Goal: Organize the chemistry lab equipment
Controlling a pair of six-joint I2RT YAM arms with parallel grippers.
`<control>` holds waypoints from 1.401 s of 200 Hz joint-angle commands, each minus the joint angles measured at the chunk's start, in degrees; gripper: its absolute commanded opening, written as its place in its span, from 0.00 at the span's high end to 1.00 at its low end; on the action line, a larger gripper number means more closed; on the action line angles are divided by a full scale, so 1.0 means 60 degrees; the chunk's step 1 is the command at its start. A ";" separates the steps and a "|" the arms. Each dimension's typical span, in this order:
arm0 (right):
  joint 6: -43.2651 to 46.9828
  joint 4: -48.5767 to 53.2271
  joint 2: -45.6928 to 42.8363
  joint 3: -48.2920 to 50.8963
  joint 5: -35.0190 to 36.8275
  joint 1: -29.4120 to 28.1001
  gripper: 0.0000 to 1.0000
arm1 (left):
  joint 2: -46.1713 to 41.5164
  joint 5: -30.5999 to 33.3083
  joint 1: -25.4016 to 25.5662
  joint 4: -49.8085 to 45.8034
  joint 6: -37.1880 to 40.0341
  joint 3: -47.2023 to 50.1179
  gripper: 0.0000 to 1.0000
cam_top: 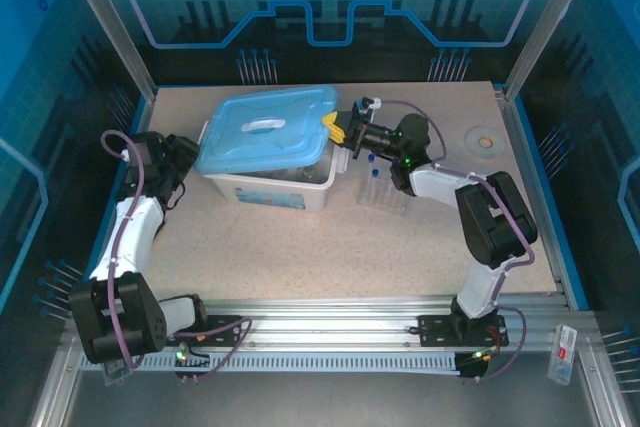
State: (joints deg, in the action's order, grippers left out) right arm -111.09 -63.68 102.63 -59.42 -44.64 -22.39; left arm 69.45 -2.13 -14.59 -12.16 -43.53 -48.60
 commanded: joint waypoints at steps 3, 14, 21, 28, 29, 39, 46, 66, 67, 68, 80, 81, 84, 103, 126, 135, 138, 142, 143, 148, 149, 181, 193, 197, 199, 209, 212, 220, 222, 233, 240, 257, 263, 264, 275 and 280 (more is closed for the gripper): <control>0.0966 0.0659 -0.0646 -0.0059 -0.0467 0.0143 0.88 | 0.0100 0.0060 0.0180 0.0056 0.0046 -0.0076 0.29; 0.0979 0.0666 -0.0690 -0.0063 -0.0482 0.0175 0.88 | 0.0127 0.0127 0.0309 0.0054 0.0109 -0.0088 0.29; 0.1013 0.0710 -0.0706 -0.0062 -0.0487 0.0187 0.87 | 0.0168 0.0164 0.0395 0.0050 0.0159 -0.0116 0.29; 0.1088 0.0807 -0.0735 -0.0049 -0.0508 0.0201 0.86 | 0.0222 0.0211 0.0498 0.0039 0.0214 -0.0165 0.29; 0.1100 0.0825 -0.0732 -0.0054 -0.0511 0.0201 0.86 | 0.0234 0.0217 0.0498 0.0037 0.0226 -0.0171 0.29; 0.1205 0.0951 -0.0768 -0.0014 -0.0491 0.0202 0.83 | 0.0343 0.0235 0.0632 0.0020 0.0278 -0.0233 0.29; 0.1228 0.0961 -0.0772 0.0032 -0.0483 0.0205 0.81 | 0.0424 0.0238 0.0720 -0.0005 0.0313 -0.0263 0.29; 0.1315 0.1014 -0.0873 0.0117 -0.0458 0.0227 0.75 | 0.0552 0.0332 0.1002 -0.0059 0.0422 -0.0294 0.29; 0.1331 0.1023 -0.0881 0.0125 -0.0457 0.0229 0.75 | 0.0553 0.0336 0.1013 -0.0063 0.0425 -0.0294 0.29; 0.1339 0.1043 -0.0900 0.0129 -0.0449 0.0230 0.74 | 0.0561 0.0338 0.1027 -0.0065 0.0427 -0.0294 0.29; 0.1524 0.1300 -0.1036 0.0166 -0.0466 0.0289 0.71 | 0.0622 0.0368 0.1161 -0.0067 0.0485 -0.0306 0.30; 0.1538 0.1328 -0.1043 0.0164 -0.0468 0.0289 0.71 | 0.0625 0.0369 0.1174 -0.0067 0.0493 -0.0307 0.30; 0.1607 0.1409 -0.1080 0.0177 -0.0479 0.0315 0.70 | 0.0647 0.0370 0.1205 -0.0067 0.0508 -0.0319 0.30; 0.2062 0.2079 -0.1427 0.0241 -0.0488 0.0473 0.60 | 0.0778 0.0355 0.1351 -0.0146 0.0610 -0.0392 0.30; 0.2975 0.3443 -0.2017 0.0236 -0.0528 0.0684 0.54 | 0.0915 0.0351 0.1406 -0.0253 0.0706 -0.0469 0.30; 0.3484 0.4223 -0.2294 0.0183 -0.0528 0.0740 0.51 | 0.0970 0.0327 0.1421 -0.0285 0.0736 -0.0499 0.30; 0.3705 0.4541 -0.2390 0.0163 -0.0517 0.0763 0.51 | 0.0989 0.0319 0.1434 -0.0294 0.0749 -0.0506 0.30; 0.3978 0.4977 -0.2511 0.0130 -0.0496 0.0772 0.50 | 0.1014 0.0303 0.1435 -0.0309 0.0758 -0.0520 0.30; 0.4054 0.5092 -0.2550 0.0124 -0.0483 0.0773 0.49 | 0.1018 0.0307 0.1435 -0.0313 0.0762 -0.0524 0.30; 0.4447 0.5669 -0.2711 0.0059 -0.0446 0.0799 0.48 | 0.1043 0.0300 0.1450 -0.0327 0.0779 -0.0535 0.30; 0.4523 0.5783 -0.2745 0.0052 -0.0436 0.0801 0.48 | 0.1055 0.0298 0.1450 -0.0329 0.0780 -0.0539 0.30; 0.7121 0.9893 -0.3489 -0.0645 0.0135 0.0861 0.45 | 0.1196 0.0266 0.1523 -0.0360 0.0838 -0.0598 0.30; 0.7689 1.0836 -0.3632 -0.0823 0.0395 0.0925 0.45 | 0.1241 0.0240 0.1545 -0.0360 0.0834 -0.0616 0.30; 0.7841 1.1081 -0.3680 -0.0871 0.0470 0.0939 0.45 | 0.1250 0.0236 0.1552 -0.0360 0.0851 -0.0616 0.30; 0.7914 1.1199 -0.3703 -0.0895 0.0509 0.0950 0.45 | 0.1255 0.0238 0.1564 -0.0353 0.0853 -0.0616 0.30; 0.8298 1.1862 -0.3834 -0.1023 0.0789 0.0993 0.44 | 0.1285 0.0212 0.1567 -0.0356 0.0852 -0.0620 0.30; 0.8423 1.2060 -0.3877 -0.1059 0.0885 0.1017 0.44 | 0.1286 0.0211 0.1578 -0.0360 0.0855 -0.0624 0.30; 0.8784 1.2607 -0.3976 -0.1197 0.1162 0.1047 0.44 | 0.1286 0.0210 0.1582 -0.0360 0.0860 -0.0609 0.30; 0.8875 1.2749 -0.4012 -0.1240 0.1238 0.1050 0.44 | 0.1286 0.0198 0.1582 -0.0360 0.0859 -0.0611 0.30; 0.9387 1.3415 -0.4164 -0.1502 0.1673 0.1062 0.44 | 0.1299 0.0194 0.1596 -0.0353 0.0880 -0.0609 0.30; 0.9729 1.3788 -0.4170 -0.1744 0.1882 0.1040 0.44 | 0.1286 0.0183 0.1597 -0.0335 0.0884 -0.0576 0.30; 1.0457 1.4654 -0.3815 -0.2623 0.2343 0.1044 0.42 | 0.1301 0.0148 0.1611 -0.0302 0.0883 -0.0544 0.30; 1.0736 1.4962 -0.3576 -0.2994 0.2518 0.1052 0.42 | 0.1297 0.0137 0.1612 -0.0295 0.0879 -0.0529 0.30; 1.0787 1.5014 -0.3529 -0.3057 0.2548 0.1052 0.42 | 0.1299 0.0136 0.1619 -0.0291 0.0881 -0.0529 0.30; 1.1244 1.5468 -0.3007 -0.3721 0.2827 0.1045 0.42 | 0.1279 0.0124 0.1647 -0.0276 0.0861 -0.0514 0.30; 1.1430 1.5649 -0.2762 -0.4030 0.2937 0.1048 0.42 | 0.1254 0.0134 0.1666 -0.0273 0.0867 -0.0499 0.30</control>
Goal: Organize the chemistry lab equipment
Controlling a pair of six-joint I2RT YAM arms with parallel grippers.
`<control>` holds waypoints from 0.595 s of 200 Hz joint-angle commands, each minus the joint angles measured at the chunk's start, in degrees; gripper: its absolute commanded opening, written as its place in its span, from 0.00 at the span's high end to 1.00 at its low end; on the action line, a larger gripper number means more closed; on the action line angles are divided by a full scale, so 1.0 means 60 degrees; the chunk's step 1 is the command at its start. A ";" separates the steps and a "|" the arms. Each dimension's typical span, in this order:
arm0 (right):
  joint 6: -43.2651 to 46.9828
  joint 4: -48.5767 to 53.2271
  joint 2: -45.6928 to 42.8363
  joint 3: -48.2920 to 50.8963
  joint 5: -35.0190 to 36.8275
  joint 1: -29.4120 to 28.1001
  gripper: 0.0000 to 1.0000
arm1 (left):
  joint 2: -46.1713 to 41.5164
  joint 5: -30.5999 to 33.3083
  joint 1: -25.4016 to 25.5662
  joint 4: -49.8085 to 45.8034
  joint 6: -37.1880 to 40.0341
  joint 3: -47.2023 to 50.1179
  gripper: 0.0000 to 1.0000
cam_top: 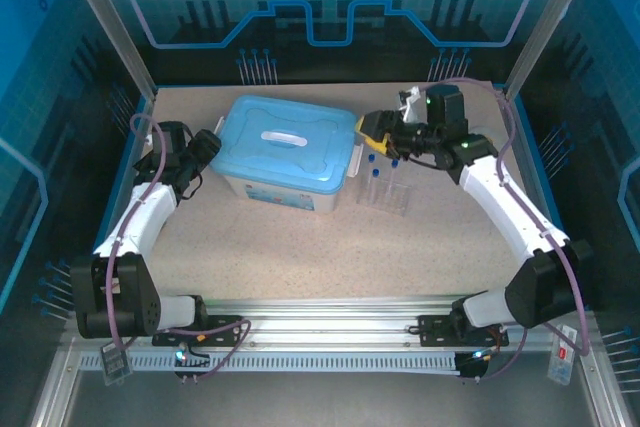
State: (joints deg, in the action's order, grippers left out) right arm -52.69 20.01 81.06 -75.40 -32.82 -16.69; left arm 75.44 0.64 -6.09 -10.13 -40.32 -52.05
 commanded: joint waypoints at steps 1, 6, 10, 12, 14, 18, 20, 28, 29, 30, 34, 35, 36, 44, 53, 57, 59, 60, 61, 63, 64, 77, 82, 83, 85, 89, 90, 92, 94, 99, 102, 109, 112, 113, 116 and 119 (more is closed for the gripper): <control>0.1723 0.1739 0.0891 -0.1395 0.0991 0.0099 0.42 | 0.0257 -0.0328 0.0251 -0.0611 0.0332 0.0077 0.30; 0.1881 0.1904 0.1144 -0.1745 0.1088 0.0100 0.42 | 0.0234 -0.0306 0.0274 -0.0611 0.0343 0.0104 0.30; 0.1993 0.2074 0.1349 -0.1991 0.1200 0.0096 0.42 | 0.0210 -0.0280 0.0293 -0.0624 0.0360 0.0113 0.30; 0.2060 0.2152 0.1444 -0.2133 0.1268 0.0088 0.42 | 0.0195 -0.0271 0.0307 -0.0626 0.0361 0.0112 0.30; 0.2135 0.2222 0.1545 -0.2264 0.1343 0.0079 0.42 | 0.0177 -0.0258 0.0321 -0.0626 0.0369 0.0118 0.30; 0.2290 0.2385 0.1738 -0.2531 0.1501 0.0046 0.42 | 0.0147 -0.0231 0.0358 -0.0637 0.0387 0.0134 0.30; 0.2368 0.2508 0.1842 -0.2674 0.1570 0.0032 0.42 | 0.0125 -0.0215 0.0374 -0.0640 0.0401 0.0135 0.30; 0.2653 0.2863 0.2244 -0.3165 0.1829 -0.0048 0.42 | 0.0050 -0.0154 0.0463 -0.0679 0.0457 0.0146 0.30; 0.2692 0.2906 0.2292 -0.3239 0.1855 -0.0069 0.42 | 0.0044 -0.0131 0.0475 -0.0682 0.0468 0.0148 0.30; 0.2734 0.2950 0.2331 -0.3313 0.1868 -0.0079 0.42 | 0.0042 -0.0119 0.0488 -0.0691 0.0481 0.0149 0.30; 0.2893 0.3156 0.2525 -0.3564 0.2032 -0.0132 0.41 | -0.0016 -0.0079 0.0533 -0.0713 0.0525 0.0141 0.30; 0.2930 0.3206 0.2564 -0.3622 0.2096 -0.0148 0.41 | -0.0025 -0.0064 0.0547 -0.0721 0.0539 0.0138 0.30; 0.2970 0.3261 0.2613 -0.3680 0.2157 -0.0155 0.41 | -0.0030 -0.0049 0.0561 -0.0717 0.0553 0.0137 0.30; 0.3243 0.3564 0.2923 -0.4015 0.2589 -0.0276 0.41 | -0.0088 0.0023 0.0638 -0.0768 0.0645 0.0135 0.30; 0.3459 0.3731 0.3189 -0.4205 0.2930 -0.0368 0.41 | -0.0143 0.0073 0.0699 -0.0821 0.0771 0.0089 0.30; 0.3532 0.3798 0.3287 -0.4265 0.3080 -0.0404 0.41 | -0.0151 0.0093 0.0717 -0.0864 0.0829 0.0064 0.30; 0.3561 0.3824 0.3328 -0.4294 0.3140 -0.0432 0.41 | -0.0151 0.0097 0.0721 -0.0891 0.0848 0.0044 0.30; 0.3578 0.3834 0.3347 -0.4302 0.3162 -0.0444 0.41 | -0.0151 0.0104 0.0728 -0.0905 0.0854 0.0039 0.30; 0.3594 0.3838 0.3371 -0.4313 0.3181 -0.0450 0.40 | -0.0151 0.0108 0.0732 -0.0912 0.0872 0.0036 0.30; 0.3624 0.3842 0.3411 -0.4321 0.3213 -0.0465 0.40 | -0.0162 0.0122 0.0735 -0.0947 0.0903 0.0026 0.30; 0.3639 0.3842 0.3432 -0.4322 0.3221 -0.0475 0.40 | -0.0164 0.0125 0.0736 -0.0962 0.0911 0.0022 0.30; 0.3741 0.3915 0.3671 -0.4374 0.3380 -0.0556 0.40 | -0.0229 0.0224 0.0758 -0.1076 0.1005 -0.0011 0.30; 0.3767 0.3916 0.3747 -0.4379 0.3391 -0.0597 0.40 | -0.0271 0.0256 0.0754 -0.1087 0.1020 -0.0007 0.30; 0.3769 0.3909 0.3762 -0.4381 0.3383 -0.0600 0.40 | -0.0277 0.0265 0.0753 -0.1091 0.1020 0.0005 0.30; 0.3771 0.3896 0.3791 -0.4382 0.3377 -0.0613 0.40 | -0.0289 0.0268 0.0751 -0.1094 0.1032 0.0015 0.29; 0.3770 0.3887 0.3848 -0.4379 0.3362 -0.0650 0.39 | -0.0335 0.0305 0.0763 -0.1095 0.1034 0.0028 0.29; 0.3771 0.3887 0.3856 -0.4388 0.3361 -0.0663 0.39 | -0.0346 0.0304 0.0757 -0.1095 0.1035 0.0030 0.29; 0.3778 0.3898 0.3887 -0.4402 0.3361 -0.0676 0.39 | -0.0361 0.0303 0.0760 -0.1095 0.1035 0.0043 0.29; 0.3791 0.3911 0.3921 -0.4424 0.3368 -0.0698 0.39 | -0.0376 0.0325 0.0760 -0.1095 0.1032 0.0046 0.29; 0.3823 0.3986 0.4000 -0.4491 0.3414 -0.0756 0.39 | -0.0410 0.0346 0.0759 -0.1095 0.1023 0.0082 0.29; 0.3840 0.4046 0.4055 -0.4548 0.3462 -0.0774 0.39 | -0.0424 0.0381 0.0759 -0.1089 0.1008 0.0079 0.29; 0.3880 0.4125 0.4142 -0.4627 0.3526 -0.0830 0.39 | -0.0467 0.0421 0.0751 -0.1095 0.0966 0.0140 0.29; 0.3895 0.4145 0.4171 -0.4638 0.3566 -0.0847 0.39 | -0.0493 0.0435 0.0751 -0.1075 0.0943 0.0158 0.29; 0.3899 0.4148 0.4179 -0.4642 0.3580 -0.0849 0.39 | -0.0498 0.0435 0.0751 -0.1070 0.0938 0.0169 0.29; 0.3915 0.4174 0.4214 -0.4658 0.3624 -0.0864 0.39 | -0.0513 0.0447 0.0751 -0.1066 0.0923 0.0176 0.29; 0.3923 0.4192 0.4224 -0.4682 0.3681 -0.0879 0.39 | -0.0530 0.0460 0.0747 -0.1053 0.0906 0.0205 0.29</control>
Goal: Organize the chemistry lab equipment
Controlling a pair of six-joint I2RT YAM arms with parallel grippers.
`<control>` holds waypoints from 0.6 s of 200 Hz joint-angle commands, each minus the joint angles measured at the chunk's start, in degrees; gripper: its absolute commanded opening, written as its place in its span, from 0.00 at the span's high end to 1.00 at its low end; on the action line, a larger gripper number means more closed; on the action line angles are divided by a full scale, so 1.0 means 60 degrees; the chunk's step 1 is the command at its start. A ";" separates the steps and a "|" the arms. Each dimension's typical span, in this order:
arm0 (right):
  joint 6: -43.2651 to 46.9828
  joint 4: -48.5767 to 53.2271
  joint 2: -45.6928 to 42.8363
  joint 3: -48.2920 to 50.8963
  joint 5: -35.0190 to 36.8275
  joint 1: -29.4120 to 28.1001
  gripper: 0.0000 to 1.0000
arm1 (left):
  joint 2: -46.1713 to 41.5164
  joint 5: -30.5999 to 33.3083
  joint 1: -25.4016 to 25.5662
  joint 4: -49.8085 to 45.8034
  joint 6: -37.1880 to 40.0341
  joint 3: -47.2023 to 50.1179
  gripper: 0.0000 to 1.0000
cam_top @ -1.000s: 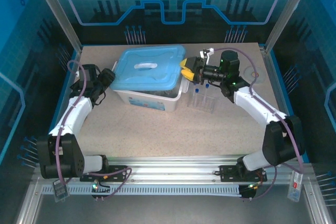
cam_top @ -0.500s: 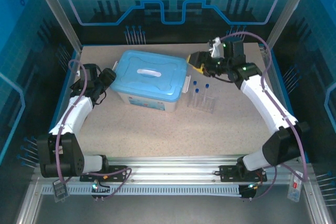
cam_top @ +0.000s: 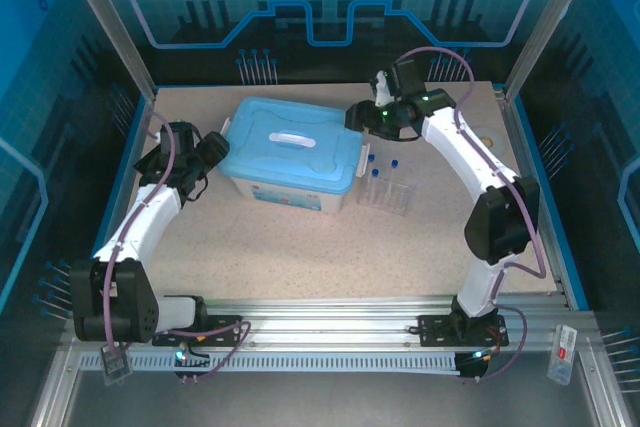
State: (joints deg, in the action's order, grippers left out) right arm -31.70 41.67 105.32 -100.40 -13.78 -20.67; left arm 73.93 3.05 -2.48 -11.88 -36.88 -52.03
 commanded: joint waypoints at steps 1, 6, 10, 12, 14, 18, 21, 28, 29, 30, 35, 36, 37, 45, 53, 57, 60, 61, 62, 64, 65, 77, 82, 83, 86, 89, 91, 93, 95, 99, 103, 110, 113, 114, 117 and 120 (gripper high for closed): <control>0.0431 0.0583 0.0184 -0.0511 0.0523 -0.0217 0.39 | -0.0280 0.0061 0.0148 -0.0760 0.0326 0.0210 0.29; 0.0449 0.0598 0.0202 -0.0511 0.0598 -0.0230 0.39 | -0.0296 0.0056 0.0150 -0.0738 0.0312 0.0235 0.29; 0.0457 0.0610 0.0229 -0.0514 0.0630 -0.0232 0.39 | -0.0303 0.0036 0.0146 -0.0731 0.0310 0.0255 0.29; 0.0463 0.0613 0.0230 -0.0528 0.0650 -0.0229 0.39 | -0.0297 0.0045 0.0149 -0.0723 0.0301 0.0258 0.29; 0.0471 0.0621 0.0241 -0.0524 0.0662 -0.0232 0.39 | -0.0303 0.0040 0.0150 -0.0721 0.0302 0.0269 0.29; 0.0490 0.0639 0.0269 -0.0548 0.0702 -0.0231 0.39 | -0.0310 0.0042 0.0150 -0.0712 0.0284 0.0289 0.29; 0.0504 0.0673 0.0288 -0.0590 0.0737 -0.0245 0.39 | -0.0310 0.0035 0.0150 -0.0715 0.0276 0.0294 0.29; 0.0542 0.0750 0.0358 -0.0662 0.0812 -0.0258 0.38 | -0.0310 0.0062 0.0150 -0.0701 0.0259 0.0307 0.29; 0.0555 0.0762 0.0360 -0.0665 0.0829 -0.0267 0.38 | -0.0310 0.0062 0.0150 -0.0694 0.0251 0.0315 0.29; 0.0561 0.0769 0.0368 -0.0675 0.0838 -0.0272 0.38 | -0.0310 0.0063 0.0150 -0.0690 0.0248 0.0311 0.29; 0.0613 0.0843 0.0433 -0.0722 0.0921 -0.0302 0.38 | -0.0310 0.0086 0.0150 -0.0698 0.0231 0.0332 0.29; 0.0620 0.0853 0.0441 -0.0725 0.0942 -0.0304 0.38 | -0.0310 0.0089 0.0150 -0.0692 0.0230 0.0334 0.29; 0.0630 0.0865 0.0446 -0.0734 0.0960 -0.0305 0.38 | -0.0325 0.0098 0.0150 -0.0689 0.0230 0.0328 0.29; 0.0680 0.0913 0.0499 -0.0761 0.1081 -0.0361 0.38 | -0.0350 0.0109 0.0150 -0.0700 0.0189 0.0363 0.29; 0.0700 0.0950 0.0563 -0.0761 0.1098 -0.0378 0.38 | -0.0396 0.0135 0.0150 -0.0673 0.0157 0.0389 0.29; 0.0710 0.0947 0.0599 -0.0757 0.1088 -0.0383 0.38 | -0.0419 0.0164 0.0150 -0.0672 0.0149 0.0396 0.29; 0.0713 0.0937 0.0628 -0.0759 0.1082 -0.0390 0.38 | -0.0430 0.0178 0.0150 -0.0684 0.0133 0.0414 0.29; 0.0713 0.0937 0.0641 -0.0758 0.1081 -0.0385 0.38 | -0.0436 0.0194 0.0150 -0.0685 0.0130 0.0412 0.29; 0.0713 0.0929 0.0648 -0.0757 0.1081 -0.0389 0.38 | -0.0446 0.0202 0.0150 -0.0678 0.0128 0.0418 0.29; 0.0714 0.0923 0.0672 -0.0757 0.1070 -0.0396 0.38 | -0.0454 0.0200 0.0150 -0.0684 0.0127 0.0430 0.29; 0.0706 0.0929 0.0685 -0.0772 0.1068 -0.0402 0.38 | -0.0463 0.0205 0.0150 -0.0671 0.0120 0.0435 0.29; 0.0725 0.1007 0.0916 -0.0946 0.1017 -0.0444 0.38 | -0.0507 0.0274 0.0150 -0.0695 0.0078 0.0439 0.28; 0.0732 0.1062 0.1019 -0.1041 0.1047 -0.0472 0.38 | -0.0526 0.0304 0.0150 -0.0701 0.0058 0.0439 0.28; 0.0737 0.1072 0.1035 -0.1068 0.1049 -0.0477 0.38 | -0.0528 0.0308 0.0150 -0.0693 0.0056 0.0439 0.28; 0.0744 0.1094 0.1093 -0.1111 0.1079 -0.0494 0.38 | -0.0530 0.0321 0.0150 -0.0694 0.0043 0.0439 0.28; 0.0756 0.1109 0.1151 -0.1162 0.1088 -0.0512 0.38 | -0.0543 0.0330 0.0139 -0.0700 0.0030 0.0439 0.28; 0.0768 0.1122 0.1182 -0.1188 0.1094 -0.0518 0.38 | -0.0544 0.0339 0.0147 -0.0690 0.0022 0.0439 0.28; 0.0771 0.1136 0.1223 -0.1216 0.1095 -0.0535 0.38 | -0.0544 0.0333 0.0142 -0.0687 0.0009 0.0439 0.28; 0.0772 0.1147 0.1255 -0.1264 0.1092 -0.0539 0.38 | -0.0555 0.0336 0.0137 -0.0683 0.0009 0.0439 0.28; 0.0772 0.1155 0.1323 -0.1331 0.1068 -0.0554 0.38 | -0.0559 0.0337 0.0135 -0.0686 -0.0001 0.0439 0.28; 0.0772 0.1169 0.1383 -0.1386 0.1042 -0.0567 0.38 | -0.0559 0.0330 0.0135 -0.0672 -0.0012 0.0425 0.28; 0.0772 0.1170 0.1496 -0.1511 0.1024 -0.0600 0.38 | -0.0560 0.0333 0.0135 -0.0672 -0.0034 0.0419 0.28; 0.0761 0.1170 0.1542 -0.1563 0.1002 -0.0623 0.38 | -0.0559 0.0337 0.0135 -0.0662 -0.0042 0.0424 0.28; 0.0759 0.1170 0.1560 -0.1592 0.0998 -0.0633 0.38 | -0.0559 0.0332 0.0135 -0.0660 -0.0045 0.0417 0.28; 0.0758 0.1170 0.1607 -0.1645 0.0983 -0.0652 0.38 | -0.0559 0.0329 0.0135 -0.0657 -0.0049 0.0413 0.28; 0.0743 0.1178 0.1660 -0.1732 0.0966 -0.0669 0.38 | -0.0546 0.0323 0.0135 -0.0657 -0.0049 0.0409 0.28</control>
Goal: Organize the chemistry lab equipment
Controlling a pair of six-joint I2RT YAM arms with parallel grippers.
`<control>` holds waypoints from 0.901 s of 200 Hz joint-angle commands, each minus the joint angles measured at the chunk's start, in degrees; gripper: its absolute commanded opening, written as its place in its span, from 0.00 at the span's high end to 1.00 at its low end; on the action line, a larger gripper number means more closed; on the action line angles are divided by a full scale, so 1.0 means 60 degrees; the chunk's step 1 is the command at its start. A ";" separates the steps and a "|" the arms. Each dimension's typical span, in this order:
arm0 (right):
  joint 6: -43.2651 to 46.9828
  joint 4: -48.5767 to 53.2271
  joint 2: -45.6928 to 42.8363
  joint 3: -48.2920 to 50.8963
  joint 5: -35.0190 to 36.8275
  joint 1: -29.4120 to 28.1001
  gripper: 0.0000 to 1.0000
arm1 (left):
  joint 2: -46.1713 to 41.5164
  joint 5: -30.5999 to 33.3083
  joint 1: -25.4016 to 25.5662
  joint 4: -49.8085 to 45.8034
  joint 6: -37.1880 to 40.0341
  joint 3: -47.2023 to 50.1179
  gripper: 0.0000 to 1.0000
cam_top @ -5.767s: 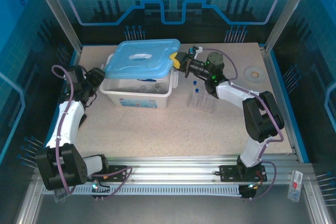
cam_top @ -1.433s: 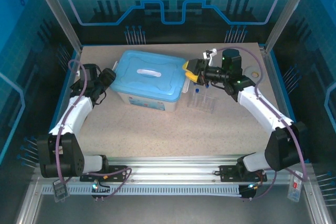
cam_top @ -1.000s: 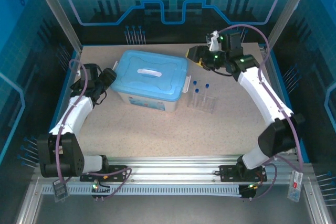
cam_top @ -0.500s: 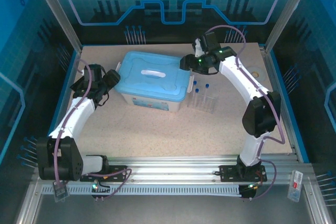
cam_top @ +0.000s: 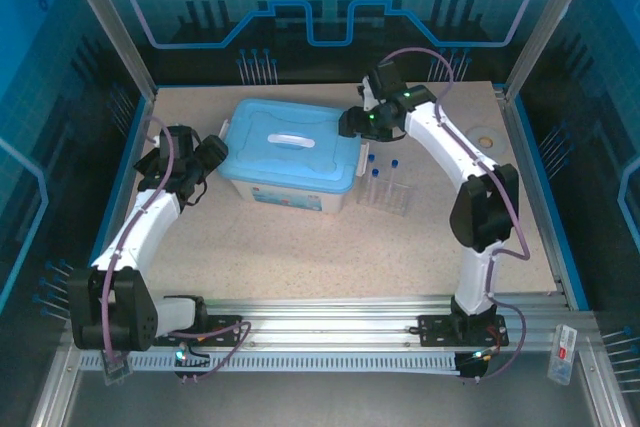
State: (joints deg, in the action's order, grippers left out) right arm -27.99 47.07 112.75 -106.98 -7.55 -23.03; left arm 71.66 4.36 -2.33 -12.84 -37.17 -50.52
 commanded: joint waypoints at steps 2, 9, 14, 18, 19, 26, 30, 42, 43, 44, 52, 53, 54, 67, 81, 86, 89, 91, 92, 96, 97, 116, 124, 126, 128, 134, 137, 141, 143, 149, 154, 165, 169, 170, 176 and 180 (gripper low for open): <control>0.0124 0.0283 0.0455 -0.0688 -0.0096 -0.0285 0.38 | -0.0166 0.0107 0.0110 -0.0497 -0.0002 0.0155 0.28; 0.0098 0.0336 0.0616 -0.0943 -0.0128 -0.0346 0.38 | -0.0131 0.0098 0.0110 -0.0496 -0.0016 0.0143 0.28; 0.0081 0.0378 0.0739 -0.1157 -0.0154 -0.0386 0.38 | -0.0109 0.0095 0.0109 -0.0497 -0.0018 0.0127 0.28; 0.0060 0.0406 0.0858 -0.1363 -0.0186 -0.0427 0.38 | -0.0082 0.0098 0.0110 -0.0486 -0.0025 0.0114 0.28; 0.0062 0.0419 0.0892 -0.1420 -0.0189 -0.0441 0.38 | -0.0073 0.0103 0.0110 -0.0491 -0.0028 0.0107 0.28; 0.0049 0.0536 0.1135 -0.1863 -0.0219 -0.0494 0.38 | -0.0036 0.0094 0.0110 -0.0498 -0.0031 0.0100 0.28; 0.0037 0.0630 0.1306 -0.2164 -0.0241 -0.0546 0.38 | -0.0009 0.0112 0.0092 -0.0497 -0.0043 0.0085 0.28; 0.0036 0.0951 0.1873 -0.3189 -0.0301 -0.0664 0.38 | 0.0075 0.0148 0.0060 -0.0560 -0.0058 0.0033 0.28; 0.0036 0.0984 0.1926 -0.3285 -0.0305 -0.0677 0.38 | 0.0079 0.0158 0.0048 -0.0565 -0.0059 0.0023 0.28; 0.0036 0.1015 0.1975 -0.3333 -0.0299 -0.0690 0.38 | 0.0089 0.0170 0.0042 -0.0575 -0.0060 0.0017 0.28; 0.0043 0.1326 0.2426 -0.4199 -0.0322 -0.0757 0.38 | 0.0139 0.0195 0.0008 -0.0577 -0.0083 0.0008 0.27; 0.0047 0.1369 0.2481 -0.4310 -0.0322 -0.0759 0.38 | 0.0148 0.0196 0.0000 -0.0573 -0.0086 0.0010 0.27; 0.0041 0.1391 0.2546 -0.4417 -0.0323 -0.0768 0.38 | 0.0152 0.0196 -0.0011 -0.0564 -0.0088 0.0004 0.27; 0.0015 0.1905 0.3305 -0.5812 -0.0410 -0.0803 0.38 | 0.0263 0.0214 -0.0059 -0.0423 -0.0115 0.0005 0.27; -0.0098 0.2262 0.4189 -0.7166 -0.0609 -0.0778 0.37 | 0.0501 0.0102 -0.0121 -0.0323 -0.0217 -0.0066 0.28; -0.0183 0.2304 0.4433 -0.7608 -0.0737 -0.0736 0.38 | 0.0594 0.0065 -0.0125 -0.0261 -0.0254 -0.0124 0.28; -0.0244 0.2295 0.4579 -0.7813 -0.0807 -0.0713 0.37 | 0.0653 0.0046 -0.0138 -0.0238 -0.0275 -0.0142 0.28; -0.0291 0.2293 0.4670 -0.7946 -0.0888 -0.0684 0.37 | 0.0683 0.0038 -0.0139 -0.0234 -0.0290 -0.0166 0.27; -0.0318 0.2292 0.4709 -0.8007 -0.0920 -0.0679 0.37 | 0.0706 0.0022 -0.0139 -0.0234 -0.0292 -0.0179 0.27; -0.0408 0.2254 0.4847 -0.8241 -0.1062 -0.0643 0.37 | 0.0759 -0.0006 -0.0152 -0.0240 -0.0332 -0.0224 0.28; -0.0435 0.2244 0.4878 -0.8286 -0.1096 -0.0629 0.37 | 0.0773 0.0000 -0.0153 -0.0251 -0.0335 -0.0245 0.28; -0.0586 0.2355 0.5018 -0.8703 -0.1078 -0.0392 0.37 | 0.0769 -0.0006 -0.0154 -0.0315 -0.0370 -0.0437 0.27; -0.0410 0.2348 0.4701 -0.8396 -0.0757 -0.0320 0.36 | 0.0629 0.0067 -0.0167 -0.0333 -0.0353 -0.0464 0.27; -0.0376 0.2302 0.4586 -0.8253 -0.0699 -0.0289 0.36 | 0.0582 0.0083 -0.0168 -0.0335 -0.0353 -0.0466 0.27; -0.0342 0.2240 0.4477 -0.8137 -0.0674 -0.0274 0.36 | 0.0541 0.0102 -0.0180 -0.0335 -0.0353 -0.0459 0.27; -0.0281 0.1949 0.4057 -0.7454 -0.0666 -0.0174 0.36 | 0.0391 0.0135 -0.0218 -0.0310 -0.0371 -0.0457 0.26; -0.0273 0.1747 0.3838 -0.7150 -0.0694 -0.0143 0.36 | 0.0316 0.0137 -0.0233 -0.0283 -0.0363 -0.0444 0.25; -0.0272 0.1467 0.3531 -0.6590 -0.0739 -0.0075 0.36 | 0.0225 0.0137 -0.0262 -0.0251 -0.0355 -0.0437 0.24; -0.0268 0.1331 0.3356 -0.6344 -0.0753 -0.0048 0.36 | 0.0185 0.0137 -0.0276 -0.0230 -0.0365 -0.0419 0.24; -0.0286 0.0999 0.2865 -0.5605 -0.0791 0.0064 0.35 | 0.0046 0.0138 -0.0335 -0.0186 -0.0384 -0.0413 0.23; -0.0288 0.0803 0.2592 -0.5222 -0.0806 0.0163 0.35 | -0.0061 0.0113 -0.0405 -0.0144 -0.0407 -0.0386 0.22; -0.0247 0.0555 0.2073 -0.4593 -0.0870 0.0346 0.35 | -0.0252 0.0004 -0.0525 -0.0005 -0.0430 -0.0341 0.20; -0.0229 0.0457 0.1899 -0.4366 -0.0901 0.0392 0.34 | -0.0305 -0.0015 -0.0561 0.0015 -0.0428 -0.0340 0.20; -0.0221 0.0429 0.1852 -0.4306 -0.0905 0.0408 0.34 | -0.0316 -0.0020 -0.0563 0.0023 -0.0420 -0.0339 0.20; -0.0206 0.0277 0.1607 -0.3976 -0.0906 0.0484 0.34 | -0.0362 -0.0078 -0.0607 0.0030 -0.0395 -0.0360 0.20; -0.0188 0.0150 0.1449 -0.3758 -0.0909 0.0538 0.34 | -0.0381 -0.0108 -0.0633 0.0030 -0.0362 -0.0388 0.20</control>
State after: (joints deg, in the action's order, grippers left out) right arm -29.71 54.28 130.76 -135.09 -10.96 -22.70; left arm 72.51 5.34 -4.69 -13.06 -39.07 -52.36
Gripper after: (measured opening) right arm 0.655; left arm 0.799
